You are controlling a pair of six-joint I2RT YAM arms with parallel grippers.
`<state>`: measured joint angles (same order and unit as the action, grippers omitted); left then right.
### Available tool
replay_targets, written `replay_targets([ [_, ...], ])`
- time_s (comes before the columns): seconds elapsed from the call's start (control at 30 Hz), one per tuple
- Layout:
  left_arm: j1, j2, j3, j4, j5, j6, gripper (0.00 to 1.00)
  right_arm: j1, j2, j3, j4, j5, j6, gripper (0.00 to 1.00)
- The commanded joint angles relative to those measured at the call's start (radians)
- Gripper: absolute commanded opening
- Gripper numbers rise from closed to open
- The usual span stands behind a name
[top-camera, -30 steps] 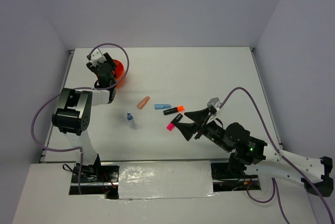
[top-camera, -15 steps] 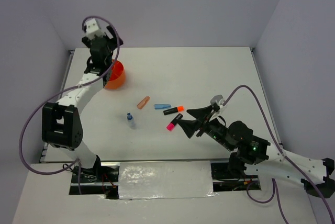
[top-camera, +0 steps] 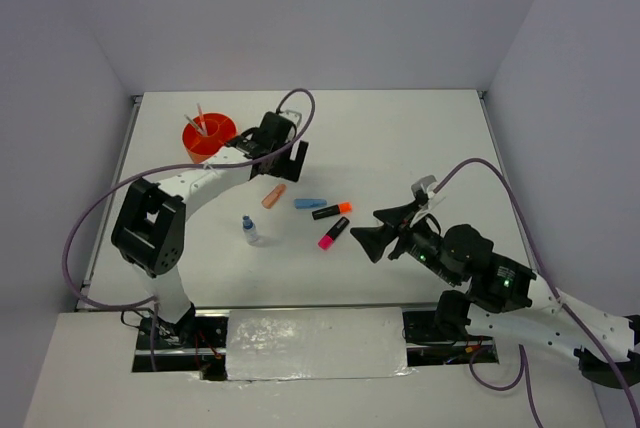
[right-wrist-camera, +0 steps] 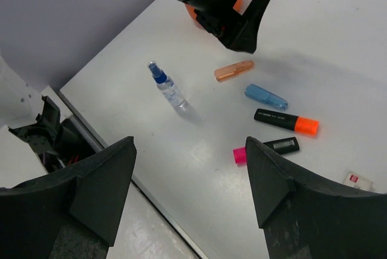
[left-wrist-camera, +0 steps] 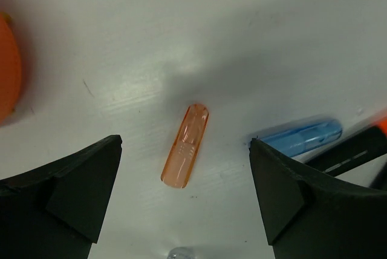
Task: Sort the stationery into containers
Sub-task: Pick up the stationery from the center of the board.
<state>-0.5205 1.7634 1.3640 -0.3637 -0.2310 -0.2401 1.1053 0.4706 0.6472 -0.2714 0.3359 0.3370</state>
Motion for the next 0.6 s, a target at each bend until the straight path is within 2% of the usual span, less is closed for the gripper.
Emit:
replay_targets([
  [0.0,0.024,0.010,-0.020,-0.008,0.091,0.050,0.99,-0.005,-0.024,0.031,-0.052,-0.024,0.034,0.80],
  [0.23,0.027,0.116,-0.014,0.009,0.136,0.073,0.96,-0.004,-0.016,0.017,-0.065,-0.047,0.048,0.81],
  [0.57,0.028,0.183,-0.008,-0.017,0.108,0.045,0.83,-0.004,-0.006,0.016,-0.065,-0.041,0.043,0.81],
])
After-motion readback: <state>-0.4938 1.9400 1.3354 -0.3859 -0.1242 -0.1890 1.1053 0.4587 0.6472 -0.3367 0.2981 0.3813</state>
